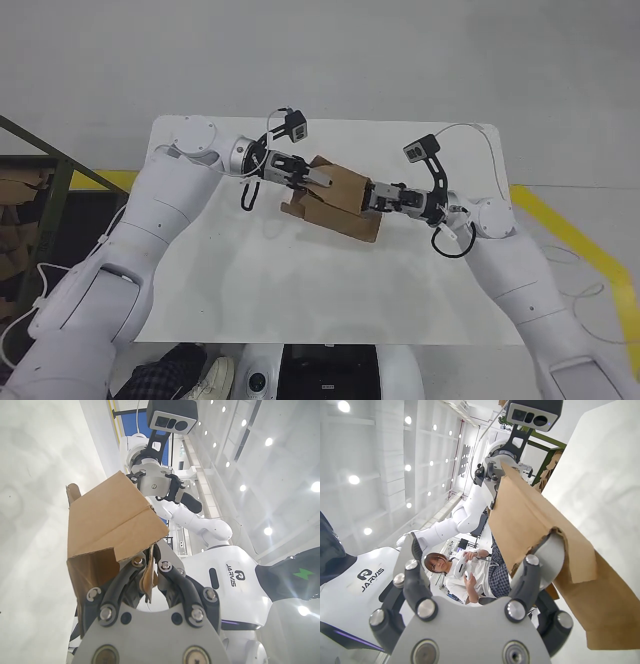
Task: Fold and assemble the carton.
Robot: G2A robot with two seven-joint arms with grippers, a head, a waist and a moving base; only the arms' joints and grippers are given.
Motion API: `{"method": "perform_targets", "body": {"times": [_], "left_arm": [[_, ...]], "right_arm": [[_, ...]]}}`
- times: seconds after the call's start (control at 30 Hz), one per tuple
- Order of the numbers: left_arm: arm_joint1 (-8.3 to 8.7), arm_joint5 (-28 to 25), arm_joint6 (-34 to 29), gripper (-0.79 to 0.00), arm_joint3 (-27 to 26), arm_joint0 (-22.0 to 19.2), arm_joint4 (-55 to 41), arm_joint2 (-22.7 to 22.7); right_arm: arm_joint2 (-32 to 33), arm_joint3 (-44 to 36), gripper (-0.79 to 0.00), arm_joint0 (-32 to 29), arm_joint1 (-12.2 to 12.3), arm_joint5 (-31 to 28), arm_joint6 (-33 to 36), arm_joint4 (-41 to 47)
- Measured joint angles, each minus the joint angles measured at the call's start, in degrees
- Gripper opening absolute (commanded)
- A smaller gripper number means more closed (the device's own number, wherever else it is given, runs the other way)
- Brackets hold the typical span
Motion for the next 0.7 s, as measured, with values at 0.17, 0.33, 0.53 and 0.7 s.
{"method": "perform_targets", "body": {"times": [0.17, 0.33, 0.53, 0.7], "left_arm": [[0.25, -0.11, 0.0, -0.785, 0.01, -0.09, -0.55, 0.86], [0.49, -0.2, 0.0, -0.785, -0.06, -0.3, -0.98, 1.72], [0.89, -0.07, 0.0, -0.785, -0.83, -0.71, -0.66, 3.16], [1.24, -0.1, 0.0, -0.785, -1.05, -0.9, -1.31, 3.92]], "right_arm": [[0.16, 0.87, -0.529, 0.25, -0.14, 0.05, 0.33, -0.24], [-0.17, 1.24, -0.551, 0.39, -0.18, 0.79, 1.38, -2.11], [-0.61, 0.68, -0.643, 0.51, -0.21, 1.32, 2.09, -4.58], [-0.55, 0.63, -0.763, 0.25, -0.23, 1.54, 1.6, -5.52]]}}
